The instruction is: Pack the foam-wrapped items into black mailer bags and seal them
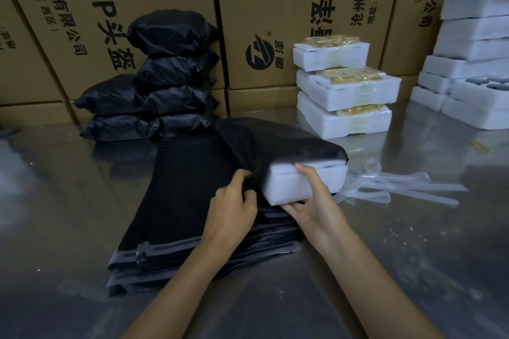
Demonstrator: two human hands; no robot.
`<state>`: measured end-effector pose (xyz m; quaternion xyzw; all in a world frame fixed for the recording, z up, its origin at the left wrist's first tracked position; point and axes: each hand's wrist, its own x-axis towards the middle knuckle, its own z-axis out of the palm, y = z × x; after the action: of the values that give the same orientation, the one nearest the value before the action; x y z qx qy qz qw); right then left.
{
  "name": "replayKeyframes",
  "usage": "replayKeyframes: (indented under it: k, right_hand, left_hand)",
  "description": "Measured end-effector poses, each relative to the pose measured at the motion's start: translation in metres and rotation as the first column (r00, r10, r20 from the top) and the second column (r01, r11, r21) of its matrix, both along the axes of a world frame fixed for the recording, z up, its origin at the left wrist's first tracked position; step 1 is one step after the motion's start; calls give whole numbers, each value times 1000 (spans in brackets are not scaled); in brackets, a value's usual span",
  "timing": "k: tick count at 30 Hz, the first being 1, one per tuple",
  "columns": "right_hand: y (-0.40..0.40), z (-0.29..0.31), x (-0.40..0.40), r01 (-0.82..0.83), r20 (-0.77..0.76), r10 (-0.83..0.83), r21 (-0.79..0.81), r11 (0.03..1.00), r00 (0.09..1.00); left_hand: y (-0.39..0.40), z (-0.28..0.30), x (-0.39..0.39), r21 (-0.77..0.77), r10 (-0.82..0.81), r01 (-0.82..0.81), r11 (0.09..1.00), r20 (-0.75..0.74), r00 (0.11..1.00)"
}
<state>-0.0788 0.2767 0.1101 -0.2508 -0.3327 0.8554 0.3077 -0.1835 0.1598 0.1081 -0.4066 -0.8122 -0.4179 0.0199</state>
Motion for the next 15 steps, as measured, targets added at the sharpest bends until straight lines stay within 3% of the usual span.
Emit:
replayKeyframes:
  k: [4, 8, 12, 15]
  right_hand:
    - [4, 11, -8, 2, -66, -5, -32, 999, 998]
    - [14, 34, -27, 57, -145, -83, -174, 983, 986]
    - [8, 47, -45, 83, -122, -105, -170, 982, 987]
    - [-8, 42, -56, 101, -92, -113, -120, 988, 989]
  left_hand:
    - [-4, 8, 13, 173, -213, 204, 964, 33, 977]
    - [-13, 18, 8, 284, -260, 214, 935, 138, 956]
    - [-20, 31, -10, 309, -167, 103, 946, 191, 967]
    - [-29, 34, -20, 113, 23, -37, 993, 121, 992]
